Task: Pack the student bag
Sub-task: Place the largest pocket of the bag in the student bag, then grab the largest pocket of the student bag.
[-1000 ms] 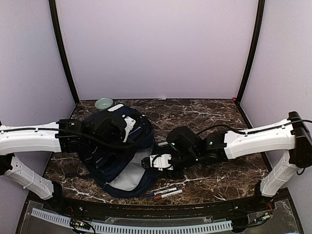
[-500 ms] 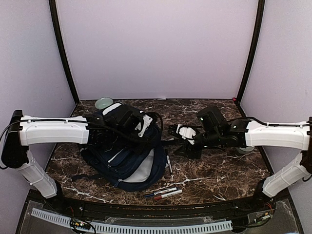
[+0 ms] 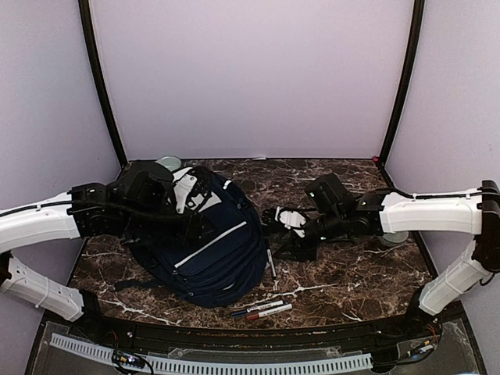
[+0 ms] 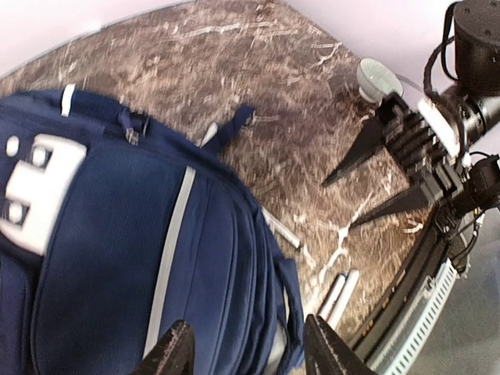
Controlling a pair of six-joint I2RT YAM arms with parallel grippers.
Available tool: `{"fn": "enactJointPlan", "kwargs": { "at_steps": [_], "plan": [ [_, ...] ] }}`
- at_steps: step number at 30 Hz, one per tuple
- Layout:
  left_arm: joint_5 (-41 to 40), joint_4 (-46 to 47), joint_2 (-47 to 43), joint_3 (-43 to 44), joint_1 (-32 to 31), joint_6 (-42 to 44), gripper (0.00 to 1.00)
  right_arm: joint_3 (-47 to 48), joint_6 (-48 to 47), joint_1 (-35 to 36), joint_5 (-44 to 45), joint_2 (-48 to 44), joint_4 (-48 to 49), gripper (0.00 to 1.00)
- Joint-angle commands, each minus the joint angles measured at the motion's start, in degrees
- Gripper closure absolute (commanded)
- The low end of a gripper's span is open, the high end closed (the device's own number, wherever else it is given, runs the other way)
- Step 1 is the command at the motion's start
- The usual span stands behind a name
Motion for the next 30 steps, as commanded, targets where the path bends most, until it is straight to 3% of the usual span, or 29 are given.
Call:
{"fn": "enactJointPlan", "kwargs": {
  "at_steps": [1, 13, 24, 30],
  "plan": [
    [1.99, -11.58, -4.59, -4.73, -0.25, -8.15, 0.51, 4.46, -0.21, -0.16, -4.32, 2.85, -1.81, 0.56],
    [9.84, -25.53, -14.55, -11.56, -0.42, -20.01, 0.52, 24.21, 4.31, 0.94, -7.22, 18.45, -7.53, 0.55],
    [16.04, -19.18, -14.06, -17.78, -1.09, -23.44, 0.49, 28.90, 4.94, 9.49, 7.60, 25.59, -6.50, 0.55],
    [16.54, -15.17, -8.55, -19.37, -4.42, -25.74, 0.50, 27.89, 5.64, 9.95, 7.77, 27.32, -6.47, 0.55]
  ]
}}
